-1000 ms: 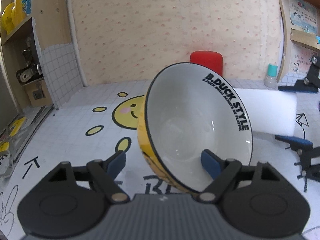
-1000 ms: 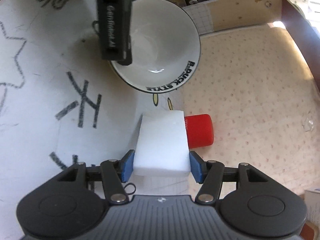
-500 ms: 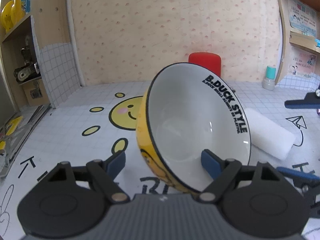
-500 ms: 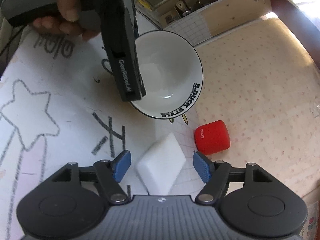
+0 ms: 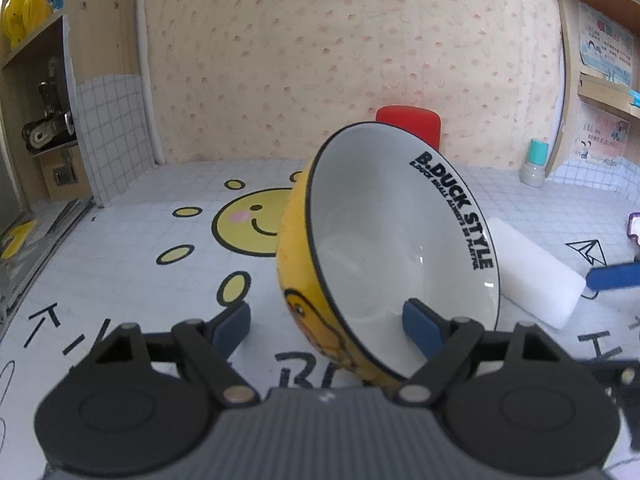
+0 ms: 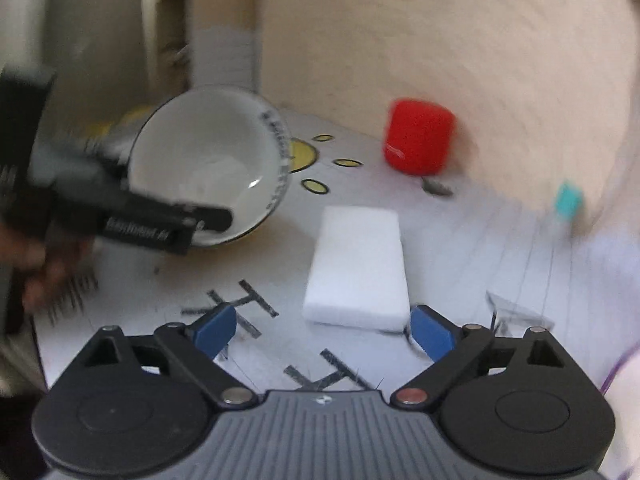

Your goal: Clean bowl

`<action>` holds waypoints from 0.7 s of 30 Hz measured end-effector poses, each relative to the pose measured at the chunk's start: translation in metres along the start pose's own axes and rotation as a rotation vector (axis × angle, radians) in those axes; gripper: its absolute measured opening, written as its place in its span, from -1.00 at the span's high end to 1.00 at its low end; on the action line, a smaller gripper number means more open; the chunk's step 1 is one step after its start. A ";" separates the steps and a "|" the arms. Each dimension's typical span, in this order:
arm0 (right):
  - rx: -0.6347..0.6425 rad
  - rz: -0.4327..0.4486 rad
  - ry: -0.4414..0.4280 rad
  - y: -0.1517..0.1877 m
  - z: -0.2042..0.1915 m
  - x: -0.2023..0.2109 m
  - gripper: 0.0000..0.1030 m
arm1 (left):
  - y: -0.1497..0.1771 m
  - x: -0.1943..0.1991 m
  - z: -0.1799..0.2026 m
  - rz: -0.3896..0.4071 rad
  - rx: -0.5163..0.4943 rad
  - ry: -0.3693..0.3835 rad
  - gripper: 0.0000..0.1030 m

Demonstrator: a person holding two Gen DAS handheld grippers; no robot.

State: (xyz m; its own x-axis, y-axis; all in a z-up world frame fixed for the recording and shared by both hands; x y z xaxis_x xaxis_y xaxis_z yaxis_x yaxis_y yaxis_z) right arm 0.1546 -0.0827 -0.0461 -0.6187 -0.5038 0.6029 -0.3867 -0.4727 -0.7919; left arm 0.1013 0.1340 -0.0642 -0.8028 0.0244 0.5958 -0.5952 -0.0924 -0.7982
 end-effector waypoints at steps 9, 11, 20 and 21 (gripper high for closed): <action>-0.186 0.028 0.029 -0.006 0.013 -0.004 -1.00 | 0.000 0.000 0.000 0.001 0.006 0.008 -0.62; -0.238 0.008 0.016 -0.010 0.020 -0.010 -1.00 | 0.000 0.000 0.001 0.002 0.005 0.007 -0.62; -0.495 -0.023 -0.063 -0.006 0.044 -0.011 -0.76 | 0.000 0.001 0.001 0.002 0.009 0.013 -0.62; -0.487 -0.027 -0.050 -0.007 0.042 -0.011 -0.73 | 0.000 0.001 0.000 0.002 0.009 0.014 -0.62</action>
State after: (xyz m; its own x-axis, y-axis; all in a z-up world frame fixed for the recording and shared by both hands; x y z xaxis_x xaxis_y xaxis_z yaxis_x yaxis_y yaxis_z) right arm 0.1933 -0.1044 -0.0428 -0.5754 -0.5354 0.6183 -0.6844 -0.0987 -0.7224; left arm 0.1006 0.1335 -0.0639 -0.8045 0.0379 0.5927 -0.5932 -0.1012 -0.7987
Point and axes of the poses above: each gripper's, at about its wrist camera, not at the fingertips, and x roughly against the way its jaws point, z to its right, y to its underside, the point moved 2 cm from there along -x, roughly the way its jaws point, and after that the axes turned 10 degrees about y, right-handed, at the moved point
